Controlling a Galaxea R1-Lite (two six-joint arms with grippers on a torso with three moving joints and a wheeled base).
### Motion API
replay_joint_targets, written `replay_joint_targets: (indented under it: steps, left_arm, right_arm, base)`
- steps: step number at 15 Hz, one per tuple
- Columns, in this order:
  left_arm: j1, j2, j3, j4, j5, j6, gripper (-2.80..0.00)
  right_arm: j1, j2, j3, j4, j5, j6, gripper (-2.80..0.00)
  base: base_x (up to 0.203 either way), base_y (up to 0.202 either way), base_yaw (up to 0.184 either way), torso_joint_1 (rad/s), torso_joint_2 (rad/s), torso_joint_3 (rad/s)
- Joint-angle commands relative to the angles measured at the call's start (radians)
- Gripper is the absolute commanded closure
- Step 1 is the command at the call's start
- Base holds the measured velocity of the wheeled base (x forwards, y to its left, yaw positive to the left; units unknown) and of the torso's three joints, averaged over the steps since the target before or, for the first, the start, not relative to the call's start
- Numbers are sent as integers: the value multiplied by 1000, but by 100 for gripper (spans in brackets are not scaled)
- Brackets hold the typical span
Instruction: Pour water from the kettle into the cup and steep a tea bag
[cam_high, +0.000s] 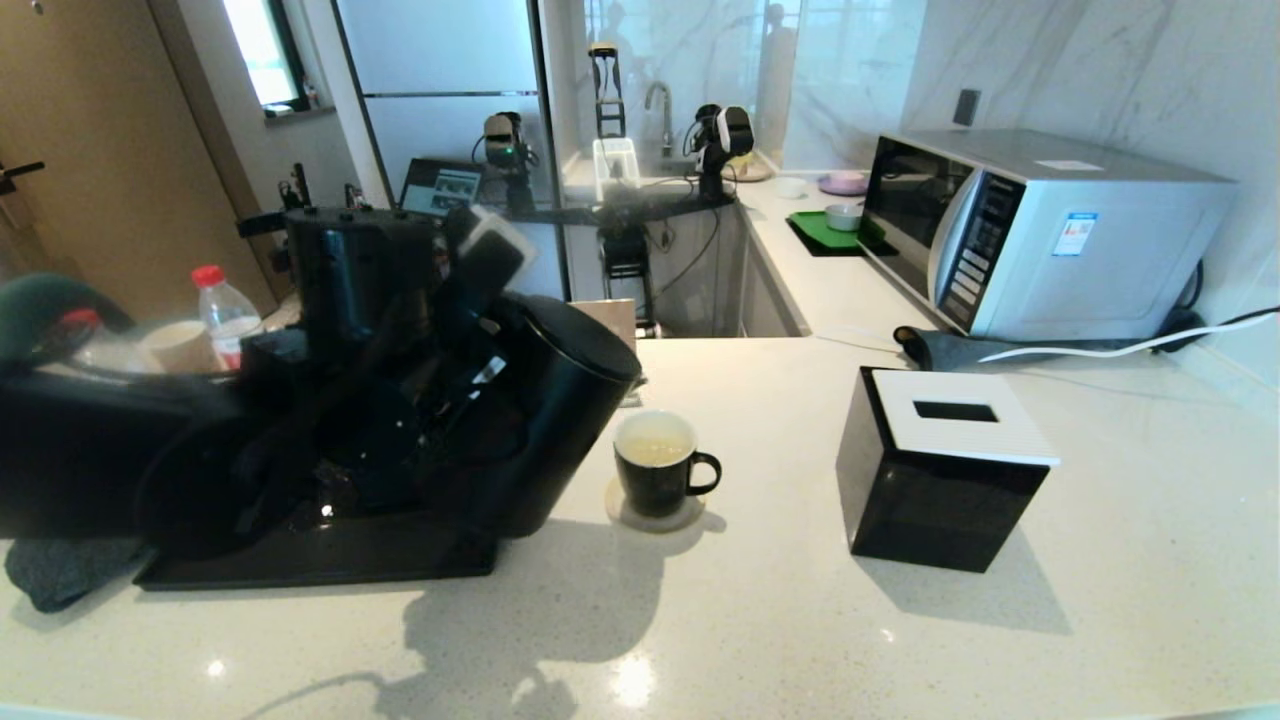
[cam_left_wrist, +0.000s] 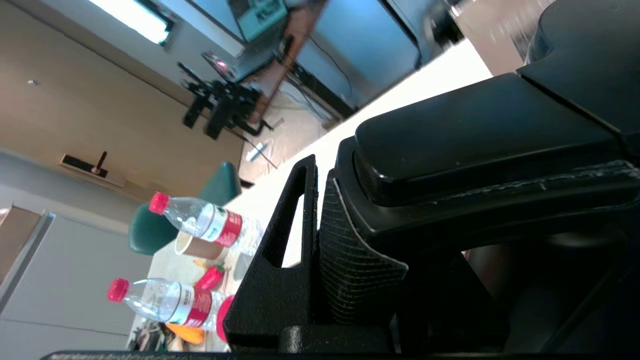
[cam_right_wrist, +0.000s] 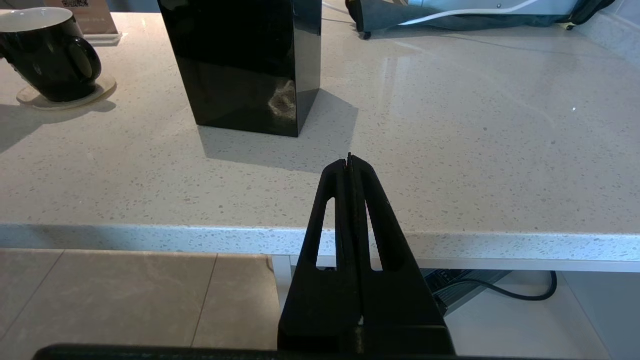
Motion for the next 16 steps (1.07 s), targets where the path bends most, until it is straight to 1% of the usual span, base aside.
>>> replay_joint_targets:
  steps: [1, 4, 8, 11, 16]
  left_arm:
    - [7, -11, 26, -61, 6, -2, 0]
    - [19, -42, 65, -109, 19, -45, 0]
    - [50, -99, 117, -143, 32, -134, 0]
    - [108, -168, 165, -146, 31, -185, 0]
    - [240, -283, 218, -146, 28, -250, 0]
  right_arm:
    - [0, 1, 0, 0, 0, 0, 0]
    - [0, 1, 0, 0, 0, 0, 0]
    - [0, 1, 0, 0, 0, 0, 0]
    - [0, 1, 0, 0, 0, 0, 0]
    - [0, 1, 0, 0, 0, 0, 0]
  base:
    - [0, 0, 0, 0, 0, 0]
    - [0, 0, 0, 0, 0, 0]
    - [0, 0, 0, 0, 0, 0]
    - [0, 0, 0, 0, 0, 0]
    - [0, 0, 0, 0, 0, 0]
